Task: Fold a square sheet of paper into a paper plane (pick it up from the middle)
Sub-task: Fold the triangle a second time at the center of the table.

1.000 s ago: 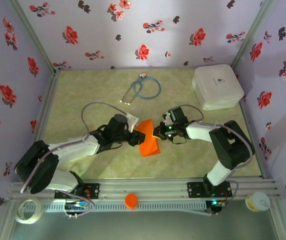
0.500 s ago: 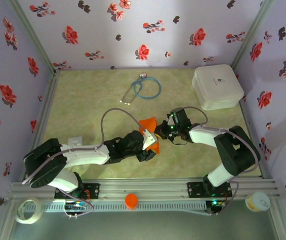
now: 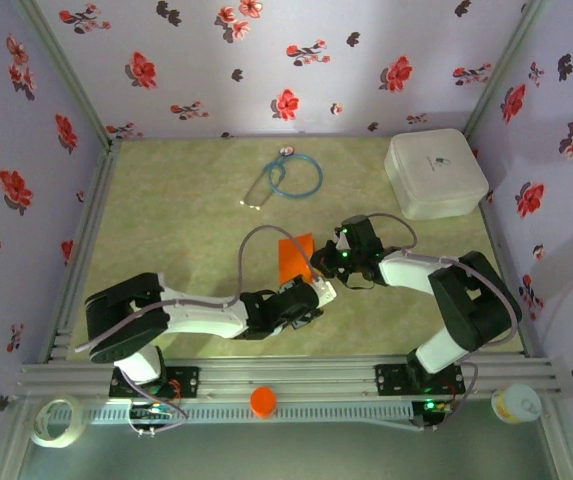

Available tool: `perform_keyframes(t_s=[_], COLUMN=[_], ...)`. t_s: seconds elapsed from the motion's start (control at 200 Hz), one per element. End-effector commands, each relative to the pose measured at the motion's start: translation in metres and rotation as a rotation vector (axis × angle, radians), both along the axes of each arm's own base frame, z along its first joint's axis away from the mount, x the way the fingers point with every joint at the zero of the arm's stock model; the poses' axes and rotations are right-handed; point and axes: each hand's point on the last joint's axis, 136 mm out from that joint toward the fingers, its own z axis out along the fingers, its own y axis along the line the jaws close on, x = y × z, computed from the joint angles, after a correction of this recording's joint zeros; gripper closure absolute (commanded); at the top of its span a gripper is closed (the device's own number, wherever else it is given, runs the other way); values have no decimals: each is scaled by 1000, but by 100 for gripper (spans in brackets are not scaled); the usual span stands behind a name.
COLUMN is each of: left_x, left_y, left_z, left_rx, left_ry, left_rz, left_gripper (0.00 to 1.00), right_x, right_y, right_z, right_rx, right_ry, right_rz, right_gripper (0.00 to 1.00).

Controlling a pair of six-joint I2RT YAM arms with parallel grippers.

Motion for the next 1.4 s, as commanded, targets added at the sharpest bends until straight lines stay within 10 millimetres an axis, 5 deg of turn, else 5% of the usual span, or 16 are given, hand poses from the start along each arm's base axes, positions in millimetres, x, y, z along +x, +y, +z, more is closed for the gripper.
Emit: perform_keyframes(t_s=[0.0, 0.51, 0.71, 0.875, 1.105, 1.395], left_x=[13, 9, 12, 13, 24, 31], left_y=[5, 6, 10, 9, 17, 29], left_z=[10, 14, 21, 26, 21, 6], left_rx=[34, -53, -257, -419, -552, -562], left_ry=[-88, 16, 267, 479, 625, 658], left_rz=[54, 68, 103, 91, 137, 206], left_gripper=[49, 100, 100, 100, 100, 100], right_x=[0, 0, -6, -18, -39, -54], right_y=[-3, -5, -35, -58, -42, 0], right_z=[-3, 0, 5, 19, 19, 0], right_rx=[-3, -2, -98, -133, -66, -74], right_ry=[6, -9, -36, -90, -58, -44], right_rz=[-9, -12, -70, -105, -24, 62], right_gripper=[96, 89, 70, 71, 92, 100])
